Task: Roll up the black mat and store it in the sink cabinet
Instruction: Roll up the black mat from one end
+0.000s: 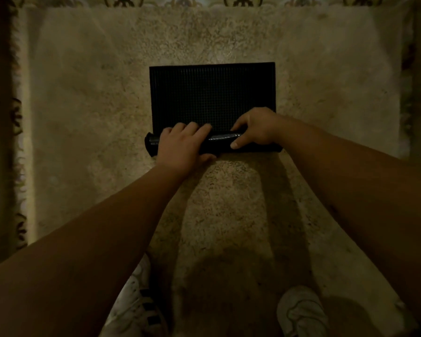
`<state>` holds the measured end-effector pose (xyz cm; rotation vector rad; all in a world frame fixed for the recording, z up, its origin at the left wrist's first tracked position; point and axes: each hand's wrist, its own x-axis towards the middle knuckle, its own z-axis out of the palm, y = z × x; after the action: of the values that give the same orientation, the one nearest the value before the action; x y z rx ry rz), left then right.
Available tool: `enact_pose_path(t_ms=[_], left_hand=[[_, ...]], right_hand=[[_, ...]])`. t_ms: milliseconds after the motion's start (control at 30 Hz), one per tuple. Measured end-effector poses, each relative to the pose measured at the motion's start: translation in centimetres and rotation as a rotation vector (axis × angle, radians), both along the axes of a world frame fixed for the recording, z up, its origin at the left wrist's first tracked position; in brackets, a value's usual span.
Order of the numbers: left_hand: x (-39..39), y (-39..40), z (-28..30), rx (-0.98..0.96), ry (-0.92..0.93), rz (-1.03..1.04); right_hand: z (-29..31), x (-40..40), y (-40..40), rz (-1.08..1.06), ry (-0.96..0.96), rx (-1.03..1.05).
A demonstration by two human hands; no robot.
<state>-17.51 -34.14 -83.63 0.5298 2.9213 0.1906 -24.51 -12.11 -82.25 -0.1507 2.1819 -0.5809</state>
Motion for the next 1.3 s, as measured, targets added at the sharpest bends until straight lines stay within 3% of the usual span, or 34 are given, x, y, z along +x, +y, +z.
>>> enact_pose_path(t_ms=[167,300,400,567,633,733,833,967,1300], left_hand=[[-0.7,-0.5,0.2,0.075,-0.058,0.011],[-2.5,-1.0,0.4,0.091,-0.131,-0.013],[-2.8,-1.0,0.4,0.122,-0.167,-0.016],[-3.8,-0.7,1.1,0.192,-0.264,0.038],[-3.8,-0.7,1.1,0.213,-0.202,0.045],[-3.1,-0.6,0.7,0.141,-0.099,-0.023],[-3.2,-0.4,0.7,0.009,-0.038,-0.065],[-3.9,0.4,0.9,-0.138,-0.037,-0.026],[-2.8,0.2,0.8,-0.038,-0.008,-0.034]], right_hand=[[0.5,1.0,0.4,-0.008,0.089,-0.084],[0.8,3.6,0.6,0.15,0.544,0.019],[0.4,5.3,-0.1,0.228,0.661,0.136],[0.0,3.4,0.0,0.196,0.614,0.063],[-0.2,2.7,0.1,0.146,0.575,0.078],[-0.5,1.9,0.1,0.043,0.482,0.09],[-0.5,0.9,0.0,0.071,0.45,0.078],[-0.1,-1.0,-0.1,0.016,0.333,0.045],[-0.1,-2.1,0.0,-0.112,0.079,-0.067]])
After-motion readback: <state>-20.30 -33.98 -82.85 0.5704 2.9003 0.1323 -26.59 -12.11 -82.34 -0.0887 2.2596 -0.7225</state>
